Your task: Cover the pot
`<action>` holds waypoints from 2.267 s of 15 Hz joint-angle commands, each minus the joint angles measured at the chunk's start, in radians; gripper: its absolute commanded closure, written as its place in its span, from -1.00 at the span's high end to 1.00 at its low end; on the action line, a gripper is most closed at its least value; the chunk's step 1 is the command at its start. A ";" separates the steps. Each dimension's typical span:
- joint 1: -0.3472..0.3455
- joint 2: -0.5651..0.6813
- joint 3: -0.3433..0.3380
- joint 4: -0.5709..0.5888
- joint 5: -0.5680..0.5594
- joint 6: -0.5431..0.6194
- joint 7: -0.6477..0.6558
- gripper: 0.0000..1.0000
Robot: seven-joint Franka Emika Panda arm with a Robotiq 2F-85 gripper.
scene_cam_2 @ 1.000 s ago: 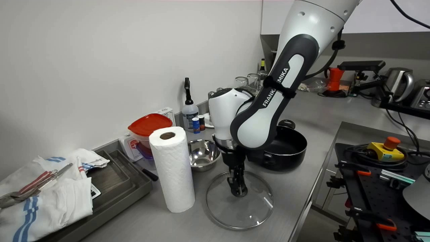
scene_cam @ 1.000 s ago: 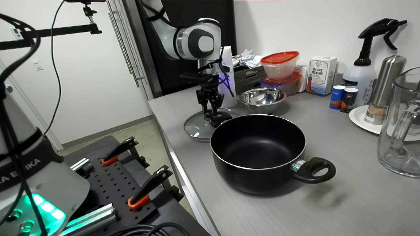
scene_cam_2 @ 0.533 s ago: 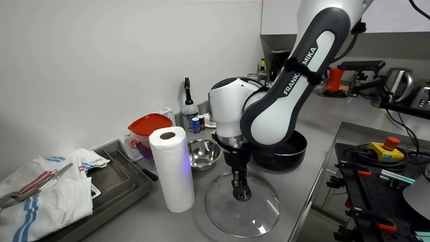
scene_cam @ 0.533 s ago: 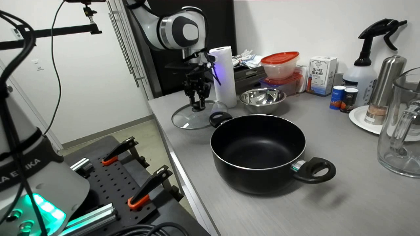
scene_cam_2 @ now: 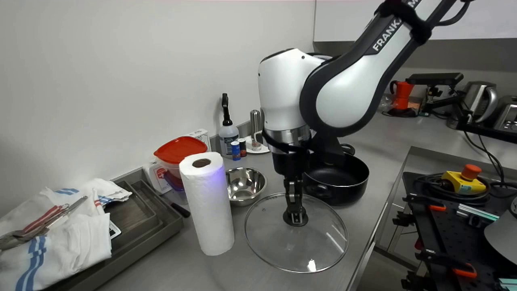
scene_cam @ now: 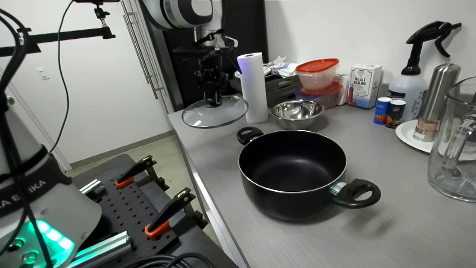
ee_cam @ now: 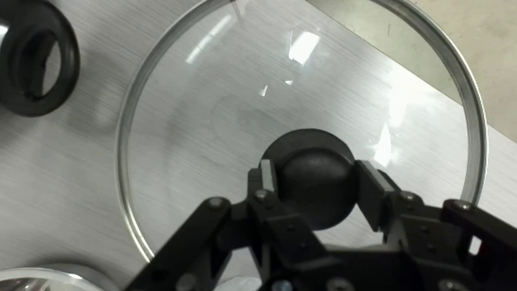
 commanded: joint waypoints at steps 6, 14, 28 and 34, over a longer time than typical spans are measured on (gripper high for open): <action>-0.061 -0.141 -0.032 0.005 0.076 -0.120 -0.052 -0.50; -0.136 -0.131 -0.134 0.037 0.036 -0.139 -0.014 -0.50; -0.205 -0.138 -0.250 -0.007 -0.072 -0.130 0.062 -0.50; -0.247 -0.125 -0.280 -0.013 -0.044 -0.129 0.041 -0.50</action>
